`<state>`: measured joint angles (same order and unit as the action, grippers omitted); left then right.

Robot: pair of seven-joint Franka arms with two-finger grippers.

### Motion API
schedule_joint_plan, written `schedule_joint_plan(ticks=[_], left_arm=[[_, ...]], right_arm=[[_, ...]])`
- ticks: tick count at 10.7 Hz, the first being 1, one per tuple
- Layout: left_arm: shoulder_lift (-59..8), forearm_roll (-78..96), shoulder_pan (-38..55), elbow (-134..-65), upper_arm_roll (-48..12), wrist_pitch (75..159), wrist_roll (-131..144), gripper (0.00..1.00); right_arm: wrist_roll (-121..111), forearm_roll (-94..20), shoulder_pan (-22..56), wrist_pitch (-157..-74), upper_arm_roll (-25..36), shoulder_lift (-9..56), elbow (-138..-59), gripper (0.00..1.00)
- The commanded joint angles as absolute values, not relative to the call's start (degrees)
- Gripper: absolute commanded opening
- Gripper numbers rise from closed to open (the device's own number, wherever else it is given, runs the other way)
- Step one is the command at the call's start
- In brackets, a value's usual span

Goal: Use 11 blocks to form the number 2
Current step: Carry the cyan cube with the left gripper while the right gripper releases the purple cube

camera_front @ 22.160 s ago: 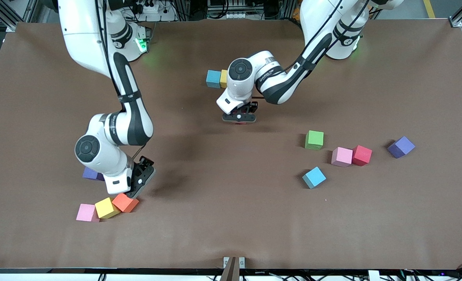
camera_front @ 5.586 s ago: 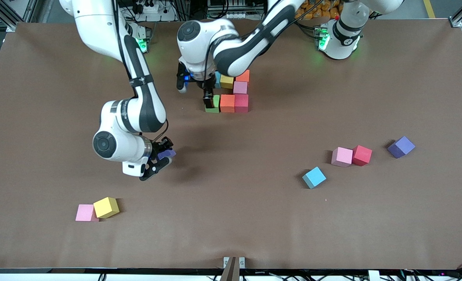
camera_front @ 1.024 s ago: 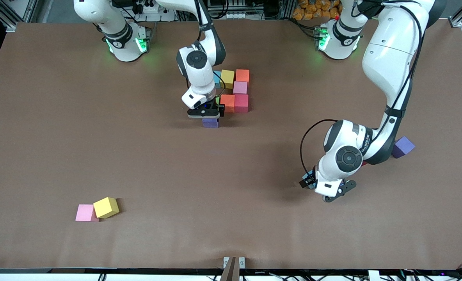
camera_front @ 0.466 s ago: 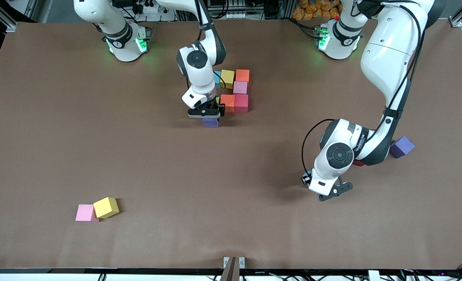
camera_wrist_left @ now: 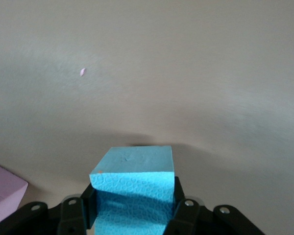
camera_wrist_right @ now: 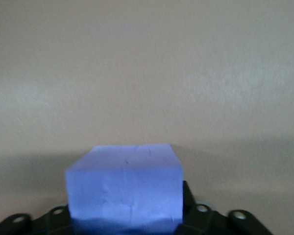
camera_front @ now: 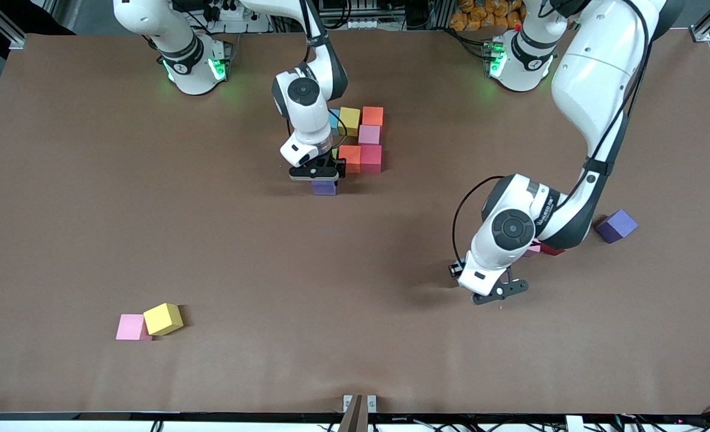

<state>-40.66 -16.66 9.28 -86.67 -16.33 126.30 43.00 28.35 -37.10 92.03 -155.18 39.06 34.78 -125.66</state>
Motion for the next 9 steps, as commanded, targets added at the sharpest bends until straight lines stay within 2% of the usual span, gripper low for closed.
schedule_joint_plan(ticks=[1,3,9], left_arm=[[-37.6,-17.3,11.1,-86.2,-16.9,122.5,40.3,0.06],[-37.8,-17.1,14.1,-82.8,-17.4,117.6,40.0,0.06],[-37.7,-12.3,22.3,-77.1,-17.6,110.0,40.1,0.07]], right_arm=[[28.2,-39.2,92.6,-155.7,38.9,34.7,-126.7,1.0],[28.3,-39.8,91.6,-153.7,39.0,33.9,-126.1,1.0],[28.1,-43.6,89.0,-147.1,39.8,32.2,-123.0,1.0]])
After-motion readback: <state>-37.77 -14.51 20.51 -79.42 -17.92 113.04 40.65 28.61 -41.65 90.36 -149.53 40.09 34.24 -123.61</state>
